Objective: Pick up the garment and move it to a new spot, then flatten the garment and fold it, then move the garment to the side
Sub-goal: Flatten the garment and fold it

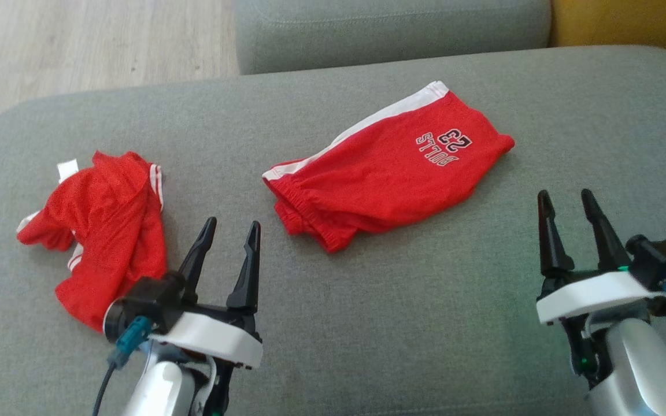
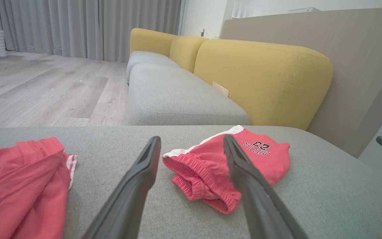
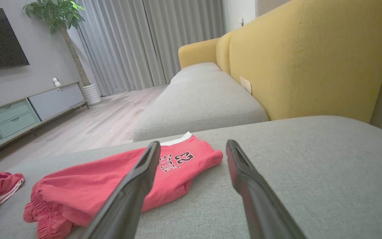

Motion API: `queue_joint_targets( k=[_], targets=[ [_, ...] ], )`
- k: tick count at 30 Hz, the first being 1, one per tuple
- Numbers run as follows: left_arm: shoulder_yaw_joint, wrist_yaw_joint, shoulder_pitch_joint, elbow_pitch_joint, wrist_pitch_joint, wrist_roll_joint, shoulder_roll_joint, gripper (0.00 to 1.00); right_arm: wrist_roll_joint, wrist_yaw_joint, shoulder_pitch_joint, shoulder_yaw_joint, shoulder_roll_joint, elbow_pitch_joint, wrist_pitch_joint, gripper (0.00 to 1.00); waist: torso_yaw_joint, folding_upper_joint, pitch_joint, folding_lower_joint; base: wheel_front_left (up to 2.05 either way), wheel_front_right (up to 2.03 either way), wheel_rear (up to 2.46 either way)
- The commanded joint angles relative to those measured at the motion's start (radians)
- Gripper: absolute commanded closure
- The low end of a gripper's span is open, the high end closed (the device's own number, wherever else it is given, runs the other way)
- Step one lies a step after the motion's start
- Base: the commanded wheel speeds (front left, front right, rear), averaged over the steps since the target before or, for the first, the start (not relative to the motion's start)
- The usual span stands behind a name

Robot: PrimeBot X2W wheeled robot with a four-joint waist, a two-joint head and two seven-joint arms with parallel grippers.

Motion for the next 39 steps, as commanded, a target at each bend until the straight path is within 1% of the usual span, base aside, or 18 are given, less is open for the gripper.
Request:
queue_joint_targets(
  k=[1, 8, 10, 13, 16, 18, 19, 21, 22, 26, 30, 35, 39],
  targets=[
    [0.038, -0.004, -0.046, -0.044, -0.012, 0.011, -0.002, 0.00, -0.014, -0.001, -0.031, 0.005, 0.007, -0.055, 0.010, 0.00, 0.007, -0.0001, 0.012, 0.0001, 0.00, 0.00, 0.00],
    [0.007, -0.010, -0.074, -0.050, -0.012, 0.008, -0.003, 0.00, -0.025, -0.001, -0.042, -0.051, 0.031, -0.095, 0.069, 0.00, 0.046, -0.0001, 0.072, 0.0001, 0.00, 0.00, 0.00],
    [-0.006, -0.010, -0.084, -0.047, -0.012, 0.006, -0.003, 0.00, -0.001, -0.001, -0.062, -0.085, 0.045, -0.091, 0.094, 0.00, 0.066, -0.0001, 0.096, 0.0001, 0.00, 0.00, 0.00],
    [-0.026, -0.010, -0.101, -0.044, -0.012, 0.003, -0.003, 0.00, 0.067, -0.001, -0.107, -0.140, 0.063, -0.069, 0.147, 0.00, 0.099, -0.0001, 0.133, 0.0001, 0.00, 0.00, 0.00],
    [-0.045, -0.013, -0.118, -0.039, -0.012, -0.003, -0.003, 0.00, 0.169, -0.001, -0.166, -0.211, 0.074, -0.019, 0.209, 0.00, 0.135, -0.0001, 0.165, 0.0001, 0.00, 0.00, 0.00],
    [-0.058, -0.012, -0.129, -0.037, -0.012, -0.008, -0.003, 0.00, 0.252, -0.001, -0.213, -0.268, 0.077, 0.032, 0.255, 0.00, 0.160, -0.0001, 0.182, 0.0001, 0.00, 0.00, 0.00],
    [-0.065, -0.011, -0.136, -0.037, -0.012, -0.012, -0.003, 0.00, 0.273, -0.001, -0.236, -0.291, 0.078, 0.063, 0.280, 0.00, 0.174, -0.0001, 0.190, 0.0001, 0.00, 0.00, 0.00],
    [-0.077, -0.008, -0.149, -0.039, -0.012, -0.018, -0.003, 0.00, 0.315, -0.001, -0.284, -0.339, 0.078, 0.137, 0.333, 0.00, 0.198, -0.0001, 0.203, 0.0001, 0.00, 0.00, 0.00],
    [-0.090, -0.004, -0.159, -0.041, -0.012, -0.025, -0.003, 0.00, 0.323, -0.001, -0.333, -0.386, 0.078, 0.207, 0.372, 0.00, 0.219, -0.0001, 0.215, 0.0001, 0.00, 0.00, 0.00],
    [-0.115, 0.004, -0.175, -0.043, -0.012, -0.039, -0.003, 0.00, 0.305, -0.001, -0.419, -0.460, 0.076, 0.325, 0.448, 0.00, 0.257, -0.0001, 0.233, 0.0001, 0.00, 0.00, 0.00],
    [-0.130, 0.012, -0.185, -0.045, -0.012, -0.051, -0.003, 0.00, 0.269, -0.001, -0.489, -0.513, 0.057, 0.409, 0.497, 0.00, 0.289, -0.0001, 0.250, 0.0001, 0.00, 0.00, 0.00],
    [-0.142, 0.018, -0.193, -0.047, -0.012, -0.062, -0.003, 0.00, 0.225, -0.001, -0.561, -0.545, 0.034, 0.490, 0.543, 0.00, 0.320, -0.0001, 0.273, 0.0001, 0.00, 0.00, 0.00],
    [-0.152, 0.022, -0.200, -0.051, -0.012, -0.069, -0.003, 0.00, 0.191, -0.001, -0.608, -0.560, 0.019, 0.538, 0.556, 0.00, 0.336, -0.0001, 0.288, 0.0001, 0.00, 0.00, 0.00]
  ],
)
